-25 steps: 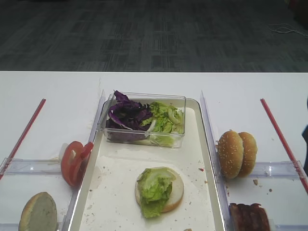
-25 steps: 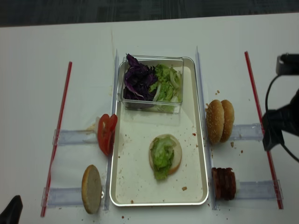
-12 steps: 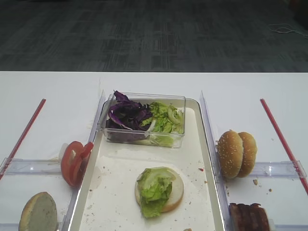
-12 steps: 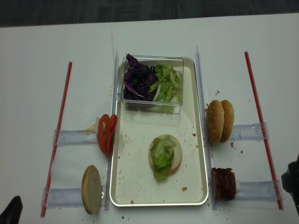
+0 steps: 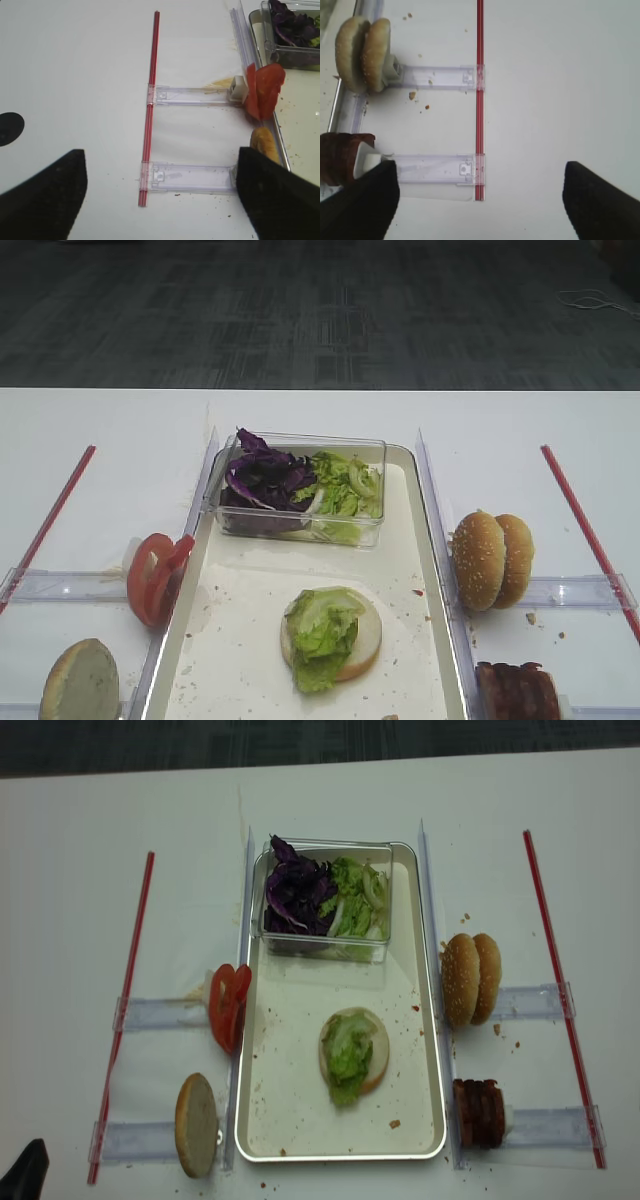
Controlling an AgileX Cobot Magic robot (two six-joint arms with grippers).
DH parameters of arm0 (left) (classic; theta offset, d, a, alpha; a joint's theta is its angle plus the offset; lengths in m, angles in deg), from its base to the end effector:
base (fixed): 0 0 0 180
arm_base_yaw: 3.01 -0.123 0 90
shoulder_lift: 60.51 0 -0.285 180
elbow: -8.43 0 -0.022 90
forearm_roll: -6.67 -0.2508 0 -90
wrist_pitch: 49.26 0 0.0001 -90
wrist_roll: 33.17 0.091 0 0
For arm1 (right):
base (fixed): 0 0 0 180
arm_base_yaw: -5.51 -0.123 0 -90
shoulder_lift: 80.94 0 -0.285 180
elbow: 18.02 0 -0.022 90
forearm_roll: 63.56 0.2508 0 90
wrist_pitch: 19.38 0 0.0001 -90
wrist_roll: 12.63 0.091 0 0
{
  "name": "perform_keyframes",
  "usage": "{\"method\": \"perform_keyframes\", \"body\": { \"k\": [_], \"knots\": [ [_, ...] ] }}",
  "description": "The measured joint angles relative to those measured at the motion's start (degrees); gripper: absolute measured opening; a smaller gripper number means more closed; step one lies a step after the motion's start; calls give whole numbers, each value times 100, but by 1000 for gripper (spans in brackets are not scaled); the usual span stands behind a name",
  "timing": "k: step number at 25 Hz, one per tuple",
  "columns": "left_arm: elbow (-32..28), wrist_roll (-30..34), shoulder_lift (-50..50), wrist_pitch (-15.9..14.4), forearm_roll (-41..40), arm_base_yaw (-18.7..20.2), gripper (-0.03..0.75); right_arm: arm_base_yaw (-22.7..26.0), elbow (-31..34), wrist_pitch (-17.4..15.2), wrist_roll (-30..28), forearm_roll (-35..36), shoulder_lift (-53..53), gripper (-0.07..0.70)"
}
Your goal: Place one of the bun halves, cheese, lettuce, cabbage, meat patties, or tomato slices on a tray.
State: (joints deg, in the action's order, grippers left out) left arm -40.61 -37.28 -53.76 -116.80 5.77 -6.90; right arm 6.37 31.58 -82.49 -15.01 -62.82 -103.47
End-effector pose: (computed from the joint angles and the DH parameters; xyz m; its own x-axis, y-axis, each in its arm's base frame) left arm -0.0121 0.0005 0.2656 -0.5417 -0.1027 -0.8343 -0.1158 0.9922 -0.0469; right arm 0.0327 0.0006 0.2654 -0.7098 -0.0250 -0.7040 -0.0184 0.9997 -0.0170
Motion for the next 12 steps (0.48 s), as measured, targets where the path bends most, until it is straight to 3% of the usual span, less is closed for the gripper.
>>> {"method": "perform_keyframes", "body": {
  "k": [8, 12],
  "knots": [
    [0, 0, 0, 0, 0, 0, 596, 0, 0, -49, -43, 23, 1373, 685],
    [0, 0, 0, 0, 0, 0, 596, 9, 0, -70, -80, 48, 1560, 685]
  ]
}}
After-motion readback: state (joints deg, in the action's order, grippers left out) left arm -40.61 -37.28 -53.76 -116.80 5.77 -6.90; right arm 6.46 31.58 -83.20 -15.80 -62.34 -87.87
